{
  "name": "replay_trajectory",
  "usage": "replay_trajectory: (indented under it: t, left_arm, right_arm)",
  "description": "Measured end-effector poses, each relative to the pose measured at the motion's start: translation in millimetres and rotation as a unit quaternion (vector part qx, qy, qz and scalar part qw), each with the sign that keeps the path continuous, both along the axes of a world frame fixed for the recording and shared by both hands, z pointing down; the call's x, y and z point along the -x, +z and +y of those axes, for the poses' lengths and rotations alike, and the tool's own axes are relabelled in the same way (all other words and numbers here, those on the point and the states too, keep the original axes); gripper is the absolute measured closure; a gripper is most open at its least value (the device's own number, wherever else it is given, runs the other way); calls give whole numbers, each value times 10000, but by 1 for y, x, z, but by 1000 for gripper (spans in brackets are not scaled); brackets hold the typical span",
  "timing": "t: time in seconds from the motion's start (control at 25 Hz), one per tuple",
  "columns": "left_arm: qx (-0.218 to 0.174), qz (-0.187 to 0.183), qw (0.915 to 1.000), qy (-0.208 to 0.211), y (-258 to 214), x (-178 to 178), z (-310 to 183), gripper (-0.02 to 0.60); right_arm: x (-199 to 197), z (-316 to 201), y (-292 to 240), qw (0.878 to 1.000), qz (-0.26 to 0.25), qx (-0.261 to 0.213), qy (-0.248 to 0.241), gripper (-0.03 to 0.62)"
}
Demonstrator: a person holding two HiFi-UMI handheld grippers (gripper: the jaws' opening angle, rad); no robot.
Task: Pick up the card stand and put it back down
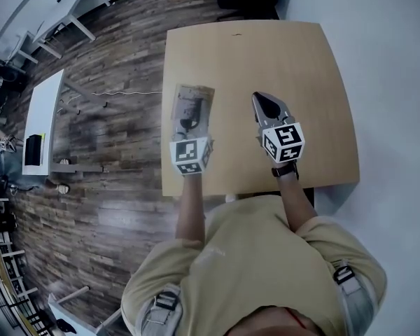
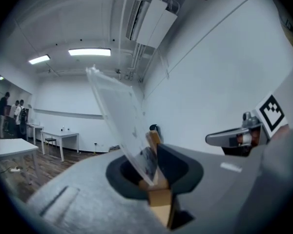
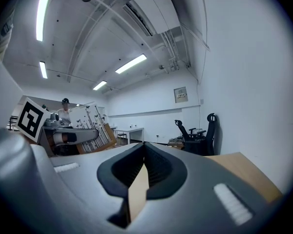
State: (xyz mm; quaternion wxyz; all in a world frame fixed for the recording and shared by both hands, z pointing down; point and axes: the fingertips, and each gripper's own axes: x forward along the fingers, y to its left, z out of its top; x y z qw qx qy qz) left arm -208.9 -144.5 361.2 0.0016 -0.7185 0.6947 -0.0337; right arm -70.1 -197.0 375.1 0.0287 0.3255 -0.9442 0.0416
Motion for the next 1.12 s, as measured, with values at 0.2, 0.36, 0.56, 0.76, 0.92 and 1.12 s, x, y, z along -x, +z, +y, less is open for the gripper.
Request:
replay_trajectory:
  t: [0.2, 0.36, 0.56, 0.76, 0.92, 1.12]
  left_arm:
    - [-132, 46, 9999, -81, 1, 4, 5, 525]
    - [-144, -96, 9998, -49, -3, 1, 6, 526]
    - [-178, -157, 9997, 10, -5, 3, 7, 526]
    - [-169, -42, 9998, 88, 2, 3, -2, 526]
    - [-146, -12, 9994, 313, 8, -12, -13, 526]
    - [79, 43, 9981, 615, 24, -35, -35, 525]
  right_arm:
    - [5, -3, -9, 9999, -28, -146, 0, 589]
    - [3, -7, -17, 9998, -54, -172, 36, 589]
    - [8, -11, -14, 9999, -40, -131, 8, 589]
    - [8, -16, -9, 9999, 23, -121, -10, 589]
    - [-8, -22, -3, 9999, 54, -86, 130, 589]
    - [-38, -40, 8, 9990, 54, 51, 440, 589]
